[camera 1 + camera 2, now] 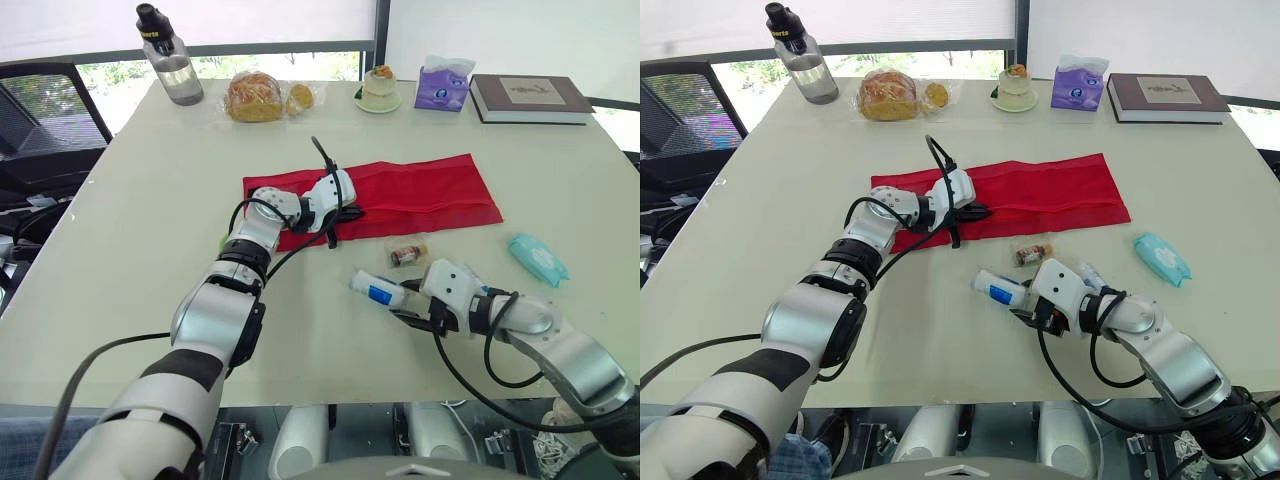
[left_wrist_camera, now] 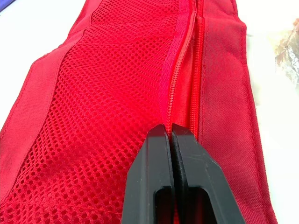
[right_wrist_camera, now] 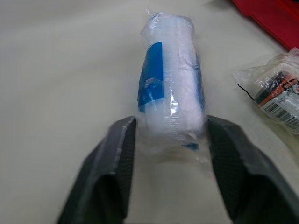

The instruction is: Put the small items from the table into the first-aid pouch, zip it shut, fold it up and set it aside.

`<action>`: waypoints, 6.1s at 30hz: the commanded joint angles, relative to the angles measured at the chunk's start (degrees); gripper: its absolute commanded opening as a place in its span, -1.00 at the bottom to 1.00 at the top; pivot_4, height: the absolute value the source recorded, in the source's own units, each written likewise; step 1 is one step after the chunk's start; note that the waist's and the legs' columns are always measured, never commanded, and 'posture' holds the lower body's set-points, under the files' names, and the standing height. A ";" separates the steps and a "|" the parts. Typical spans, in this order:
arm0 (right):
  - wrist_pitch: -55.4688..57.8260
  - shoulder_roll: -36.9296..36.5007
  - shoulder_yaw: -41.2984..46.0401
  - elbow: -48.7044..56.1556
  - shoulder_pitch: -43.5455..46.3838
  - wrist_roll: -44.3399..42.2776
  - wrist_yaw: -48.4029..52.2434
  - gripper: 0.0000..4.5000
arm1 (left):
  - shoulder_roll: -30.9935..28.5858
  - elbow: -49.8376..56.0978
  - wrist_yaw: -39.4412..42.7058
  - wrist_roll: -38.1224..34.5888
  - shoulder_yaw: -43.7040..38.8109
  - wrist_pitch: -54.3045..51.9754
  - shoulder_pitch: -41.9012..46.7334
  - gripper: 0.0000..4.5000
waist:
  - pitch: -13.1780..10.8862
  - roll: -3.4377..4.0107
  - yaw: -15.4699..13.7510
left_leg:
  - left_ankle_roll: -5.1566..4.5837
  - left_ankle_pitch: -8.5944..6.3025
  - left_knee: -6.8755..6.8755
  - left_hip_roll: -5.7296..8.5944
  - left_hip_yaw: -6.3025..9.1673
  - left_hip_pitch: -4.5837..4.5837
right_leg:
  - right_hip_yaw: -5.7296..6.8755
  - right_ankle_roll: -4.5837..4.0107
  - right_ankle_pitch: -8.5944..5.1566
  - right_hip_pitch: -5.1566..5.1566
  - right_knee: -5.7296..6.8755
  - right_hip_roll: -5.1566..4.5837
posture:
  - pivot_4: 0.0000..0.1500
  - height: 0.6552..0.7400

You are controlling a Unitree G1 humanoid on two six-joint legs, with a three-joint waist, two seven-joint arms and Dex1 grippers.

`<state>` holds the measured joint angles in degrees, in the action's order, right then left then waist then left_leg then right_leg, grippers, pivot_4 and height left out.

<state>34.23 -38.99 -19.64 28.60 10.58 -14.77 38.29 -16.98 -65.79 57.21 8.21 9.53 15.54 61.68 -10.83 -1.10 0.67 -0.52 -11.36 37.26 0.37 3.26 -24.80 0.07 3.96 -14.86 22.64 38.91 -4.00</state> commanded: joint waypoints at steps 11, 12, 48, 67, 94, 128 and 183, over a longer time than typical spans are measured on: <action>11.51 4.03 11.06 5.69 3.58 -7.66 -2.50 -0.97 | 1.07 3.09 -0.16 -2.38 -1.60 -0.90 0.95 -1.00 | 0.00 0.00 0.00 | 0.00 0.00 0.01 0.00 0.01 -0.01 | 0.01 -0.01 0.01 -0.01 0.00 -0.01 | 1.00 0.84; 13.07 3.62 11.73 5.83 4.28 -7.79 -2.86 -0.97 | 1.07 3.24 -0.11 -2.60 -1.68 -1.14 0.93 -1.00 | 0.00 0.00 -0.03 | 0.00 0.00 0.01 0.00 0.02 -0.01 | 0.01 -0.01 0.01 -0.01 0.01 -0.01 | 1.00 0.84; 18.47 22.91 4.34 -27.77 31.23 7.78 -18.21 -0.97 | 7.54 16.93 -3.21 -6.02 -1.18 -9.08 -3.83 -1.00 | 0.00 0.04 0.38 | 0.00 0.00 -0.07 0.06 0.01 -0.05 | -0.01 -0.03 0.02 0.10 0.04 -0.02 | 1.00 0.84; 14.13 28.91 6.19 -30.84 30.26 10.18 -17.96 0.45 | 7.54 18.76 -4.26 -6.52 -1.36 -10.75 -5.46 -1.00 | 0.00 0.07 0.54 | 0.00 0.00 -0.11 0.05 0.03 -0.02 | -0.01 -0.04 0.02 0.12 0.07 0.00 | 1.00 0.84; 5.75 20.76 3.96 -30.97 27.66 11.35 -9.32 -0.97 | 5.14 14.50 4.36 -12.38 -4.63 -17.81 -3.14 -1.00 | -0.03 0.11 1.51 | 0.00 0.00 -0.12 0.05 0.03 -0.02 | -0.01 -0.04 0.02 0.11 0.06 0.00 | 1.00 0.84; -1.77 9.82 30.87 2.74 1.24 -11.62 4.64 -0.80 | 1.14 11.99 0.59 -12.08 -5.84 -14.95 -4.38 -1.00 | -0.03 0.11 1.28 | 0.01 0.00 -0.17 0.05 0.05 -0.01 | -0.01 -0.02 0.01 0.08 0.01 -0.03 | 1.00 0.84; -3.96 -4.75 38.42 3.73 -31.77 -8.90 0.51 0.97 | 3.82 8.42 0.57 -8.91 -4.70 -10.52 -0.78 -1.00 | -0.04 0.05 -1.30 | 0.01 0.00 -0.01 -0.04 -0.04 0.02 | 0.00 0.22 -0.14 -0.08 -0.11 -0.02 | 1.00 0.84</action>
<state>30.66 -44.19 19.68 31.80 -21.75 -24.68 40.18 -13.30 -59.72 58.13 -0.18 5.13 4.10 60.51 -10.87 -1.06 -0.63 -0.51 -11.37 37.23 0.33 3.24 -24.78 0.08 4.04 -14.92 22.56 38.80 -4.01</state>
